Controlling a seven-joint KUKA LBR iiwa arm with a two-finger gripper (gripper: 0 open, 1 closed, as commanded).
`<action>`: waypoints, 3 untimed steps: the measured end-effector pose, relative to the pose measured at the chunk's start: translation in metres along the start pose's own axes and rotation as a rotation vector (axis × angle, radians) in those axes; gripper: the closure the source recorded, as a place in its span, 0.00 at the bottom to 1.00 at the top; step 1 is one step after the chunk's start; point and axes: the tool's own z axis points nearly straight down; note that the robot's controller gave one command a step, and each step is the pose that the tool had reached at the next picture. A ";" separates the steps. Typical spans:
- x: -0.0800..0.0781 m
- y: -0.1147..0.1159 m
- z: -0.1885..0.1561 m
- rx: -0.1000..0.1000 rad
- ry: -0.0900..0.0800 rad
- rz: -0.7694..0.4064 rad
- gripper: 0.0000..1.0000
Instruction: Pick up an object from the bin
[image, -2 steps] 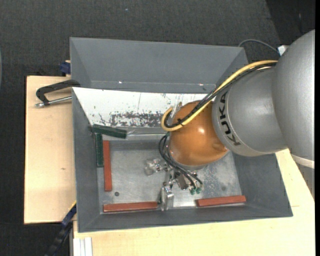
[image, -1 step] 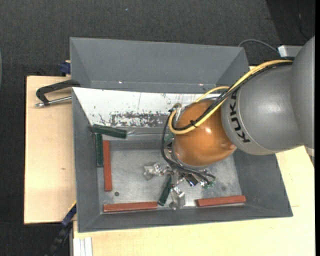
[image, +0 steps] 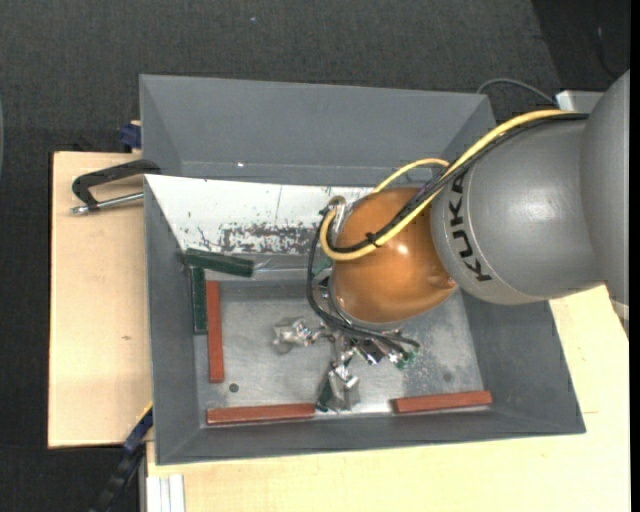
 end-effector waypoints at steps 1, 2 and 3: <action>0.012 -0.017 0.015 -0.002 0.001 -0.129 0.00; 0.019 -0.026 0.035 -0.003 0.004 -0.475 1.00; 0.019 -0.026 0.035 -0.003 0.004 -0.475 1.00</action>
Offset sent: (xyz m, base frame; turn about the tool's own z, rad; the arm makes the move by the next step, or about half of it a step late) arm -0.0003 -0.0332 -0.0360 -0.4771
